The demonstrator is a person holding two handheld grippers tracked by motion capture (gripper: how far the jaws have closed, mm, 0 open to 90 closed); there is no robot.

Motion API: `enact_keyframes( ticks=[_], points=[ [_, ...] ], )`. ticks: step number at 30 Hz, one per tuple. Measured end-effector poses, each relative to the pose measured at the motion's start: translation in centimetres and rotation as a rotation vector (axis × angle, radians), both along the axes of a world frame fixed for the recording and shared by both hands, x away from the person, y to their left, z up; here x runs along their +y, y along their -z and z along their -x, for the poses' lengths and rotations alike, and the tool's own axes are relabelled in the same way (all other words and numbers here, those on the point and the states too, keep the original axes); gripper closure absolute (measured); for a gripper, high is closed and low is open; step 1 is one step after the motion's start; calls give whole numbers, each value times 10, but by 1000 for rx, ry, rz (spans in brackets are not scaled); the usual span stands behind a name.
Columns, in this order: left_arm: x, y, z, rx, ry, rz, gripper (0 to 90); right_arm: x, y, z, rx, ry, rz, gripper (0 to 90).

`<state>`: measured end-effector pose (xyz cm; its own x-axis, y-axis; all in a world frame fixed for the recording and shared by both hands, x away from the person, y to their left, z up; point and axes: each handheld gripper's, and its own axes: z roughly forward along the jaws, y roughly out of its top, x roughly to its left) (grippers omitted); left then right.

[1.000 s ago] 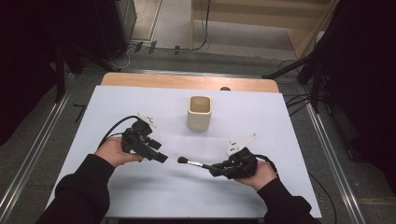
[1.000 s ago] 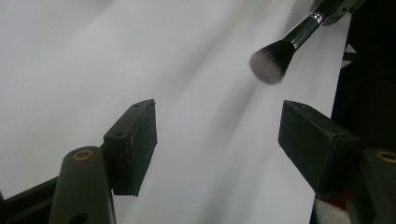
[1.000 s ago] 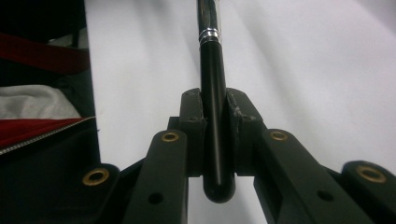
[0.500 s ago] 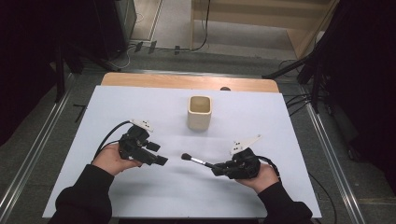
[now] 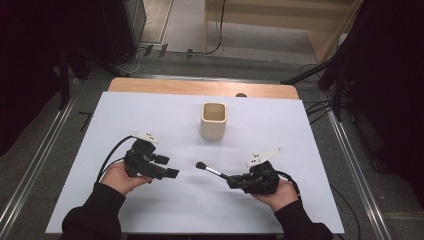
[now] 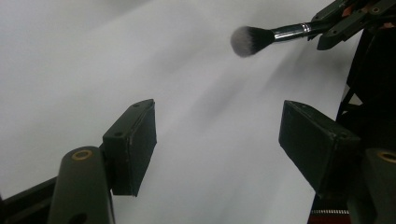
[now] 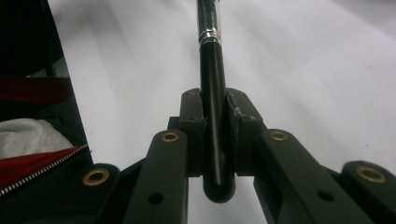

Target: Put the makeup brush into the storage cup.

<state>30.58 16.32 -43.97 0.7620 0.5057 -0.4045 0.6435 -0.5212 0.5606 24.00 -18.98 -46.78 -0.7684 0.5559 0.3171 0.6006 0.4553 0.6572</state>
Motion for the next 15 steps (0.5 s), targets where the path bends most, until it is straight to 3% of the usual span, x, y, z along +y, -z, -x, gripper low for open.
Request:
enact_keyframes(
  ticks=[4,15],
  points=[
    [-2,1,3,14,-30,8,282,1,-2,2,-7,32,-12,795],
    [-7,-2,13,-7,-49,51,281,16,1,13,-12,111,-35,795]
  ],
)
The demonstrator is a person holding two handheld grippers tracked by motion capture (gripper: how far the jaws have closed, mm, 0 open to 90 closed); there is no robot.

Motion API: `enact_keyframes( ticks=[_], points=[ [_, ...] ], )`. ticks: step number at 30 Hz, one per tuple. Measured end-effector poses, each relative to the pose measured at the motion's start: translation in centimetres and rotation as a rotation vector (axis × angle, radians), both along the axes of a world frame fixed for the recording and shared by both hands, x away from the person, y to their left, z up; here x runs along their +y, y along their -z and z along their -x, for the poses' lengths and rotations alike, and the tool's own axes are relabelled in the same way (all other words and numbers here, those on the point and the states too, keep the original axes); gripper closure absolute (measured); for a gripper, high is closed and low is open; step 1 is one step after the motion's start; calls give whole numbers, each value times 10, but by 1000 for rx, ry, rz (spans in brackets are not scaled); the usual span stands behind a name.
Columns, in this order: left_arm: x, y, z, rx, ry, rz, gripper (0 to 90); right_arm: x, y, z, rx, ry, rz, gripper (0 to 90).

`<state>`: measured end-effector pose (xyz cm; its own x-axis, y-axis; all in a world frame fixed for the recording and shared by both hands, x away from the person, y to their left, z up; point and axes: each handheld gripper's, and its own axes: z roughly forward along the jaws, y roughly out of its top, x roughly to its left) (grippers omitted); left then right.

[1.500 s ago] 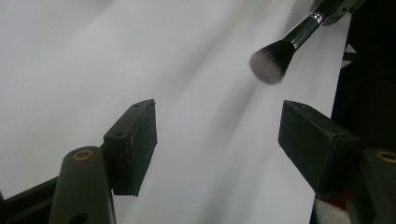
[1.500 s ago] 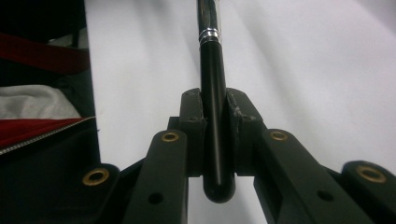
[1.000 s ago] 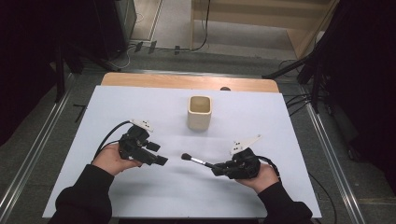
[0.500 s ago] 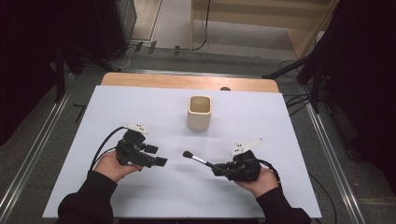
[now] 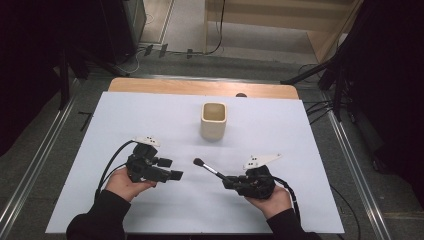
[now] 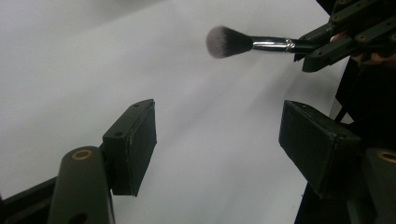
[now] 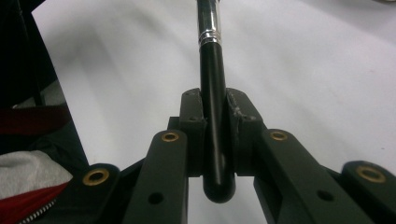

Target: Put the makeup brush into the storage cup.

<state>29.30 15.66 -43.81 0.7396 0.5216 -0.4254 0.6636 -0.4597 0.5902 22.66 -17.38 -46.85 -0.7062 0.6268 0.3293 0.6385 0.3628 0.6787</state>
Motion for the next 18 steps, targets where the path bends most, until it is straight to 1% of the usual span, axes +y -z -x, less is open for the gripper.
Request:
enact_keyframes(
  ticks=[2,4,5,6,8,9,10,11,13,14,15,16,18],
  points=[
    [0,-1,1,-8,-6,-2,280,3,0,1,1,19,-6,795],
    [0,-1,0,-10,-17,10,280,6,1,3,2,32,-13,795],
    [0,-1,0,-10,-17,12,280,9,1,4,-18,40,2,795],
    [1,-1,0,-8,-15,18,280,9,2,5,-19,41,2,795],
    [1,-1,0,0,-15,19,280,12,4,6,-18,63,-16,795],
    [1,0,0,4,-10,23,280,13,5,7,-23,70,-17,795],
    [0,0,0,1,-6,20,280,14,5,9,-23,75,-26,795],
    [0,-1,1,-12,-5,16,280,15,5,10,-27,83,-29,795],
    [0,-2,1,-21,-14,18,282,15,5,12,-37,97,-39,795],
    [0,-2,1,-21,-19,23,282,15,4,14,-44,109,-39,795],
    [1,-3,1,-32,-27,30,284,16,4,15,-49,122,-40,795],
    [1,-3,2,-31,-34,36,286,16,4,17,-57,134,-28,795],
    [1,-4,1,-42,-46,42,287,18,6,19,-71,152,-18,794]
  ],
)
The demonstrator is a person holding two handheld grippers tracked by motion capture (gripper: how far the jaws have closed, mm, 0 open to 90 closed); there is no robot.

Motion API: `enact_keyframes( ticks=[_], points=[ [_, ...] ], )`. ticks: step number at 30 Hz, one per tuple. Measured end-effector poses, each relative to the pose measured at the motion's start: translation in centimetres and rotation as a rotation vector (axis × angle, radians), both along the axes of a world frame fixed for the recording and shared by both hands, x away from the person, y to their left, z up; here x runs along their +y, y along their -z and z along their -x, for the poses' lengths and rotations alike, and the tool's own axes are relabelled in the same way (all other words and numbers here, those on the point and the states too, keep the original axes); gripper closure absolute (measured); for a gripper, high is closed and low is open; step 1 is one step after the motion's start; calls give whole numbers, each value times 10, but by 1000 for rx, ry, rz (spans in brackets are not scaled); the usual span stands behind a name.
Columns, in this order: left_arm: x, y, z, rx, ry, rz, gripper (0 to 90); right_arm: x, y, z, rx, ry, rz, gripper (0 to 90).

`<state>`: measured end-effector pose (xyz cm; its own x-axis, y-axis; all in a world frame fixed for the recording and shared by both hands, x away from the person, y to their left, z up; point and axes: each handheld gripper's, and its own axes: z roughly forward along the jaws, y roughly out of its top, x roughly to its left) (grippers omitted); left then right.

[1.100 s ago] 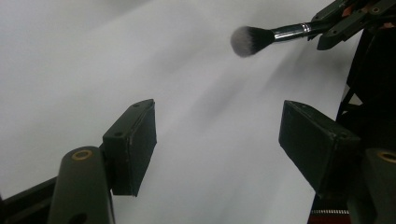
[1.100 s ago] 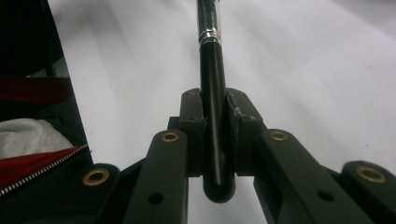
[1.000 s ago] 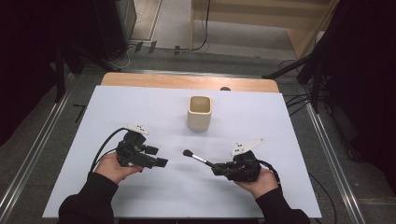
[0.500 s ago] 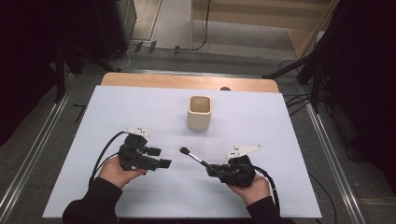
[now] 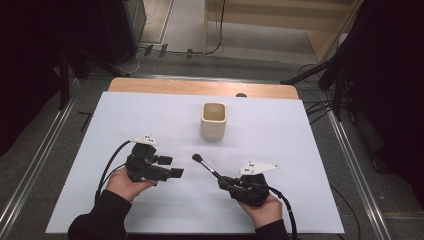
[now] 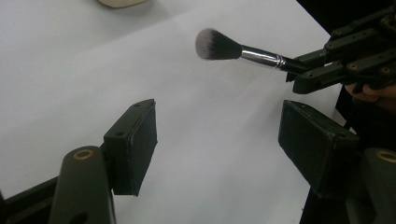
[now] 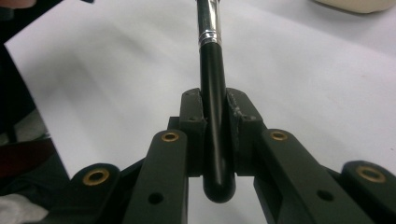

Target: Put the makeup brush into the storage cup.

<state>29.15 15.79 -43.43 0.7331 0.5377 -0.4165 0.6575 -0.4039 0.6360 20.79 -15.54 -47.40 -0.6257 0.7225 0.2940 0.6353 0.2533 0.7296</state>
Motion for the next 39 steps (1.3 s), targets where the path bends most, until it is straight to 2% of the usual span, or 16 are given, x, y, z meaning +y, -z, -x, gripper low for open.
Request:
enact_keyframes(
  ticks=[3,9,13,15,20,22,23,26,30,32,39],
  points=[
    [0,0,-1,3,-8,9,287,3,4,3,-10,32,11,795],
    [-2,2,0,15,-6,5,286,10,10,9,-32,66,-15,795],
    [-5,2,2,-9,-16,-7,295,15,14,10,-32,74,-62,795],
    [-7,2,2,-4,-14,-1,294,17,19,8,-10,69,-118,795],
    [-9,4,0,9,-26,8,293,22,27,6,-12,98,-145,795],
    [-10,4,1,-10,-43,7,299,23,29,6,-22,113,-153,795],
    [-10,3,1,-6,-44,17,302,24,29,6,-25,120,-157,795],
    [-12,4,0,0,-57,29,302,29,31,9,-44,141,-154,796],
    [-16,8,3,15,-69,29,300,35,35,11,-44,168,-162,795],
    [-18,9,3,6,-75,24,300,37,35,12,-52,185,-161,795],
    [-22,11,1,22,-104,55,300,43,38,16,-79,234,-161,795]
  ],
)
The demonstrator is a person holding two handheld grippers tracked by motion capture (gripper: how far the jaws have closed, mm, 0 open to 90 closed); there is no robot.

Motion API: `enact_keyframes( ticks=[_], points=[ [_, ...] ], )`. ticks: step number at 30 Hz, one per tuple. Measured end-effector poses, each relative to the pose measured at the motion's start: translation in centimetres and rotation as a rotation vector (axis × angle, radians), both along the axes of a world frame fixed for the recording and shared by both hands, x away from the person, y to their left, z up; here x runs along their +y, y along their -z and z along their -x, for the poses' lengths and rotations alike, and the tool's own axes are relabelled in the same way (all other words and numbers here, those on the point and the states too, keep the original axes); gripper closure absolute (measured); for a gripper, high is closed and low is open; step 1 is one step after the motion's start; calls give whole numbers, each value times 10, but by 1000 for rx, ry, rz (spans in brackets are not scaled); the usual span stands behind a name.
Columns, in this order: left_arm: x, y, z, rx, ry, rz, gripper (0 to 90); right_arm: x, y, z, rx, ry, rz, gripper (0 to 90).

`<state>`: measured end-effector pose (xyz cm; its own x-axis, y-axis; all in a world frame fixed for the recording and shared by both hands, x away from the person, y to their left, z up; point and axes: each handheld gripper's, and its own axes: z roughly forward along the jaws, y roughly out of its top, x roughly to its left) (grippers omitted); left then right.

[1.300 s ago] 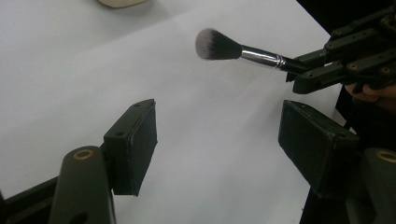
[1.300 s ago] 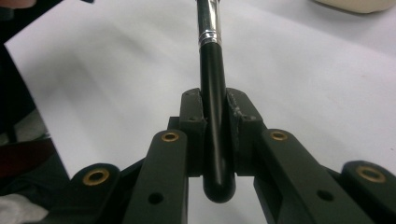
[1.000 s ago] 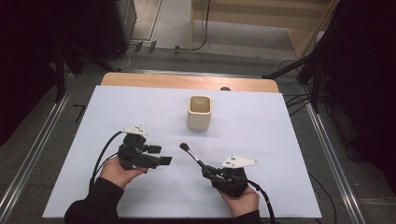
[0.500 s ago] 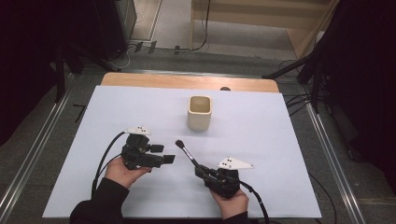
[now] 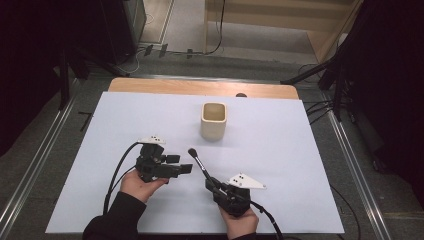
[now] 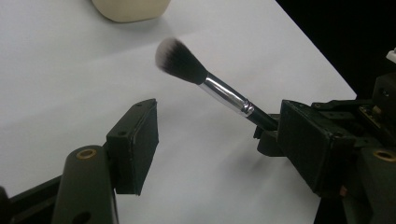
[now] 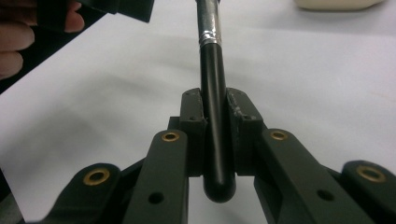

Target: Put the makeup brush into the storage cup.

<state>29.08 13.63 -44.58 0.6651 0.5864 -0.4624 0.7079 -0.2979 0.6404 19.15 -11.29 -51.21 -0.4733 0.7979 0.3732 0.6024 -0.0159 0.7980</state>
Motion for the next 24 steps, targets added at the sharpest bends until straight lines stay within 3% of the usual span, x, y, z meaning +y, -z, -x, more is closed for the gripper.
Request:
enact_keyframes(
  ticks=[9,16,24],
  points=[
    [-1,1,-2,35,-36,76,296,6,0,-3,-18,33,-25,795],
    [-7,2,-3,36,-74,74,288,8,-2,-2,-30,42,-39,795],
    [-14,5,-2,46,-107,101,303,9,-4,0,-44,55,-41,795]
  ],
)
